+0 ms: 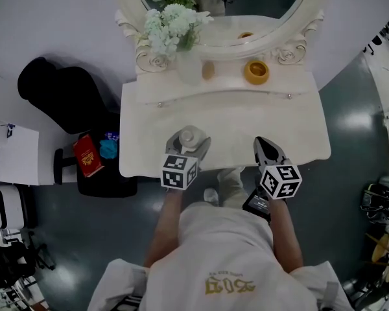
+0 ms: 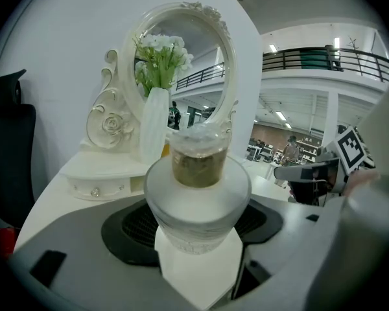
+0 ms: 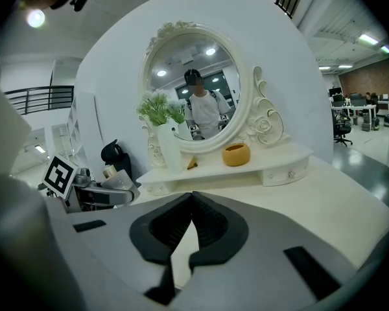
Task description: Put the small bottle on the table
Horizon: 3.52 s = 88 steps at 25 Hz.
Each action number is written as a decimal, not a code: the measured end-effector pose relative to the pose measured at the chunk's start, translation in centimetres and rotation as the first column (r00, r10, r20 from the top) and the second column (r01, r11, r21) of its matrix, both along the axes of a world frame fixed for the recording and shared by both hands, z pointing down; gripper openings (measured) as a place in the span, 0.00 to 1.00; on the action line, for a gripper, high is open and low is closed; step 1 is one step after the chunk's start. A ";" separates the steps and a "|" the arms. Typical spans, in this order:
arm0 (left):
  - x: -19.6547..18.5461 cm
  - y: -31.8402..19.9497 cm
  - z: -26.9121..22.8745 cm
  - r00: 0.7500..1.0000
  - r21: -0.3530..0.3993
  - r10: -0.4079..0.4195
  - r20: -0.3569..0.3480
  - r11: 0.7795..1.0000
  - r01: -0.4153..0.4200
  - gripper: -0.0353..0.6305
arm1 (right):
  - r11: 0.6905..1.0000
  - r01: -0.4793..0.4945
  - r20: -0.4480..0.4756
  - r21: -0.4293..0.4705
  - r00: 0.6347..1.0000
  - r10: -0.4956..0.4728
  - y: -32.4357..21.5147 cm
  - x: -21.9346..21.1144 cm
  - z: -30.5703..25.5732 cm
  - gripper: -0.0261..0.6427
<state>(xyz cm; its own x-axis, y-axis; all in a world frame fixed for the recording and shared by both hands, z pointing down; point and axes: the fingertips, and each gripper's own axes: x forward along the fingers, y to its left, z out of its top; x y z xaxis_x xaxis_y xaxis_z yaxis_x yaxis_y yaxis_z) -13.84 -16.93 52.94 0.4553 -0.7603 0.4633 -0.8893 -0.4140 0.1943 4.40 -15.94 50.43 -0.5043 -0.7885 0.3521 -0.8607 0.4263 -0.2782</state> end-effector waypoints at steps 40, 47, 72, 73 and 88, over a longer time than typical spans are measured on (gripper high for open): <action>3.7 -5.8 12.2 0.972 -0.195 0.152 0.178 0.974 -0.116 0.57 | 0.970 -0.016 -0.014 -0.242 1.000 0.014 -5.6 3.2 9.4 0.06; 4.6 -6.9 13.5 0.963 -0.213 0.185 0.194 0.967 -0.143 0.57 | 0.966 -0.035 -0.020 -0.256 0.999 0.032 -6.8 3.9 9.9 0.06; 4.9 -7.9 14.9 0.964 -0.265 0.145 0.222 0.961 -0.083 0.61 | 0.976 -0.069 -0.025 -0.209 0.998 0.066 -6.7 4.9 7.8 0.06; 4.8 -7.8 14.9 0.966 -0.265 0.134 0.222 0.962 -0.073 0.61 | 0.977 -0.069 -0.022 -0.201 0.998 0.066 -6.6 4.9 7.5 0.06; 2.6 -4.0 9.1 0.987 -0.141 -0.004 0.160 0.990 0.027 0.46 | 0.994 -0.051 0.016 -0.092 0.999 0.052 -2.0 3.4 3.3 0.06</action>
<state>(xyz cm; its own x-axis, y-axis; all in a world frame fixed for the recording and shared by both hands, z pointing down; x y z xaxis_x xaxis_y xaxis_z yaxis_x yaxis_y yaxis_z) -11.24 -20.91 62.02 0.3553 -0.6879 0.6329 -0.9198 -0.3779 0.1056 7.76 -17.97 53.75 -0.4709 -0.7784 0.4152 -0.8753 0.3535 -0.3300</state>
